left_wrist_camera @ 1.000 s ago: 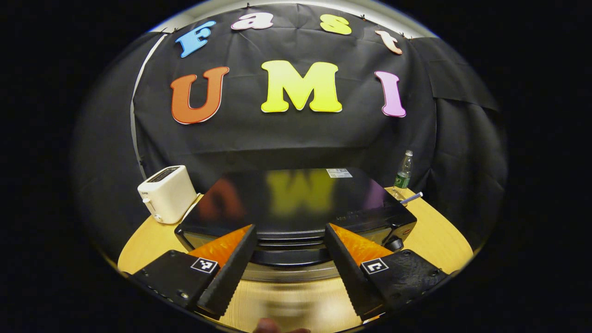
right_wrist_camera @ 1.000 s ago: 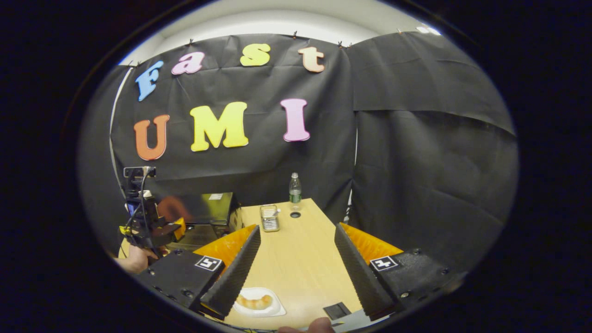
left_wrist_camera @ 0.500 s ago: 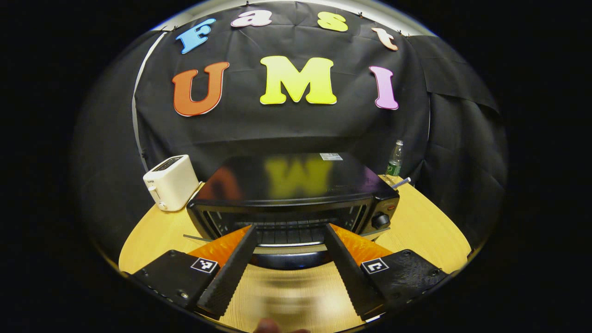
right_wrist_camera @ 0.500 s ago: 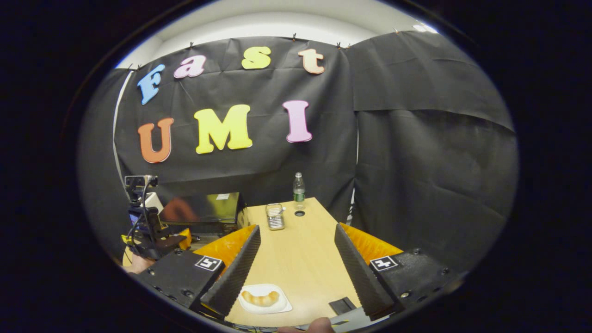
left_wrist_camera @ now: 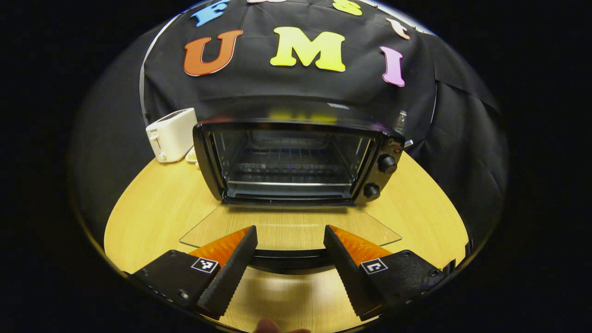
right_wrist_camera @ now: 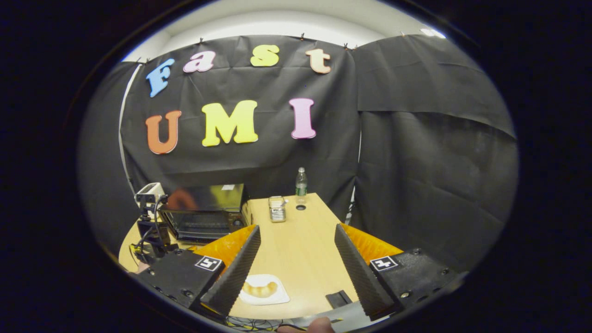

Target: Open the electric oven with the left hand, put the food in, and close the electric oven.

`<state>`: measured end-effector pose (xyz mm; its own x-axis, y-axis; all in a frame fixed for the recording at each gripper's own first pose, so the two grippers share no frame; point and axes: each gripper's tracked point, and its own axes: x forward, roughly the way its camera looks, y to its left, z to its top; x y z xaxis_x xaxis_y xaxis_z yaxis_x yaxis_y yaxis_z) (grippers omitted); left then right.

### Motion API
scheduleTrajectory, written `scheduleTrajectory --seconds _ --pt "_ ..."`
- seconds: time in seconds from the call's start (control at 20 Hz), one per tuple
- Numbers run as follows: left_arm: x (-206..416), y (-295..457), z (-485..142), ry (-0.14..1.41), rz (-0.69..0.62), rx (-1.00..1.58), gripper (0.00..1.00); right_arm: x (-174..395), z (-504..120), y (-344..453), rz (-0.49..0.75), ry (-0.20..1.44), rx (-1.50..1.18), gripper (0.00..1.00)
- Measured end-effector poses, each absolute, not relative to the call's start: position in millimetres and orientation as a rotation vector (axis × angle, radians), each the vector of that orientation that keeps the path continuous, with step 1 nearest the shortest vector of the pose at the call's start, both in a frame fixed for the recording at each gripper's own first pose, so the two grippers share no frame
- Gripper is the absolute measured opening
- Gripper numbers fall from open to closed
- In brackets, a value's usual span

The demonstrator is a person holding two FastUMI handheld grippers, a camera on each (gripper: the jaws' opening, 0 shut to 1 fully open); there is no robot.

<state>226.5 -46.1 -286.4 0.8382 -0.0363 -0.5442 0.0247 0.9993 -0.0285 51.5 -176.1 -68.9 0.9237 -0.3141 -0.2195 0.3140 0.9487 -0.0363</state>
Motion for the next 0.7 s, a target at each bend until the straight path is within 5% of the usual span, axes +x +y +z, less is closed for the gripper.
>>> scheduleTrajectory --seconds 0.35,0.7 --pt "211.4 -40.4 -342.9 0.686 -0.03 0.002 0.96 42.3 -72.9 -170.8 -0.32 0.242 -0.016 1.0" --pt "207.7 -37.5 -317.6 0.591 -0.071 0.049 0.93 24.3 -73.9 -149.2 -0.299 0.247 -0.033 1.0"
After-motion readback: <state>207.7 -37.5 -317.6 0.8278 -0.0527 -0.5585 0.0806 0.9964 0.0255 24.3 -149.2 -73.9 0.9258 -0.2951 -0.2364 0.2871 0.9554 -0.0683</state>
